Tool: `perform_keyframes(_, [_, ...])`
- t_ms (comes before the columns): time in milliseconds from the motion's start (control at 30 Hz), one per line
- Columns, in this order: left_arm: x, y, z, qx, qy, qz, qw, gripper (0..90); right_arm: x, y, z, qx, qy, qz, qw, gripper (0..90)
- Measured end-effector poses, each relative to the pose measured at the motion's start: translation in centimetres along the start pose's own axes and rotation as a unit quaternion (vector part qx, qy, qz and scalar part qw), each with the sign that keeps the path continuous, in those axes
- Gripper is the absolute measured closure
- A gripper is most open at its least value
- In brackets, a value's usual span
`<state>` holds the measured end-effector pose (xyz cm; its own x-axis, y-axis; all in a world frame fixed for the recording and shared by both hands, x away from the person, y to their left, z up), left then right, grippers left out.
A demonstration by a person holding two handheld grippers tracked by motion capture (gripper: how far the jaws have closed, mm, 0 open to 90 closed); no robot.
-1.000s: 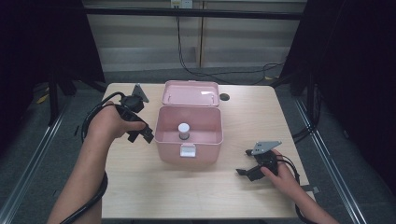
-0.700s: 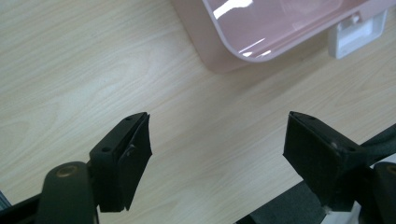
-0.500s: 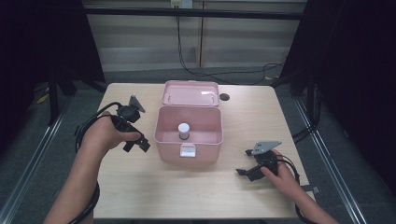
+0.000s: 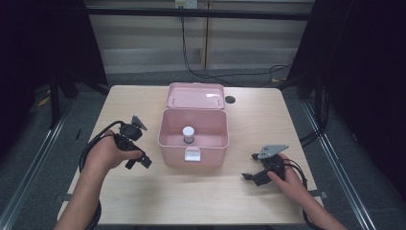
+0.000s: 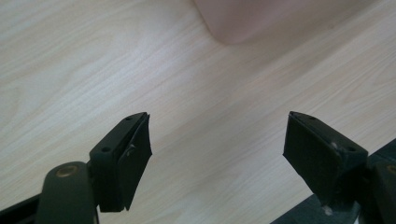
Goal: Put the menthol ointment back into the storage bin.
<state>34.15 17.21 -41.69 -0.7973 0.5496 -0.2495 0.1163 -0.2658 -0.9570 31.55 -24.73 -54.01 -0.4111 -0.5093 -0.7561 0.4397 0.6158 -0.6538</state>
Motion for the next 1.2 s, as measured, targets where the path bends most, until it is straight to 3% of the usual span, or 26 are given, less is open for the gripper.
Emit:
perform_keyframes(400, [2.0, 4.3, 0.3, 0.013, 0.015, 0.003, 0.9998, 22.7, 0.0, 0.0, 0.0, 0.000, 0.001, -0.001, 1.0000, 9.6])
perform_keyframes(633, [2.7, 6.8, 0.5, 0.025, 0.023, 0.019, 0.9993, 22.6, 0.0, 0.0, 0.0, 0.000, 0.001, -0.001, 1.0000, 9.6])
perform_keyframes(933, [3.5, 8.6, 0.3, 0.027, 0.033, 0.038, 0.9984, 21.8, 0.0, 0.0, 0.0, -0.001, 0.001, -0.001, 1.0000, 9.6])
perform_keyframes(1067, [3.6, 8.9, 0.2, 0.024, 0.033, 0.061, 0.9973, 20.1, 0.0, 0.0, 0.0, 0.000, 0.001, -0.001, 1.0000, 9.6])
perform_keyframes(1200, [3.8, 9.2, 0.3, 0.014, 0.066, 0.082, 0.9943, 15.4, 0.0, 0.0, 0.0, 0.000, 0.001, -0.001, 1.0000, 9.6])
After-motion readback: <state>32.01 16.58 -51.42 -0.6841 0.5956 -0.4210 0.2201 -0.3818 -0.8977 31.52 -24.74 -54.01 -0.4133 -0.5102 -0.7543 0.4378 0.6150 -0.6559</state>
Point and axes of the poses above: each handheld gripper's, and its own axes: y roughly forward along the jaws, x roughly out of its underside, z roughly to its right, the point moved 4 cm from there along y, roughly forward along the jaws, and after that the axes turned 3 degrees about z, right-handed, at the moved point
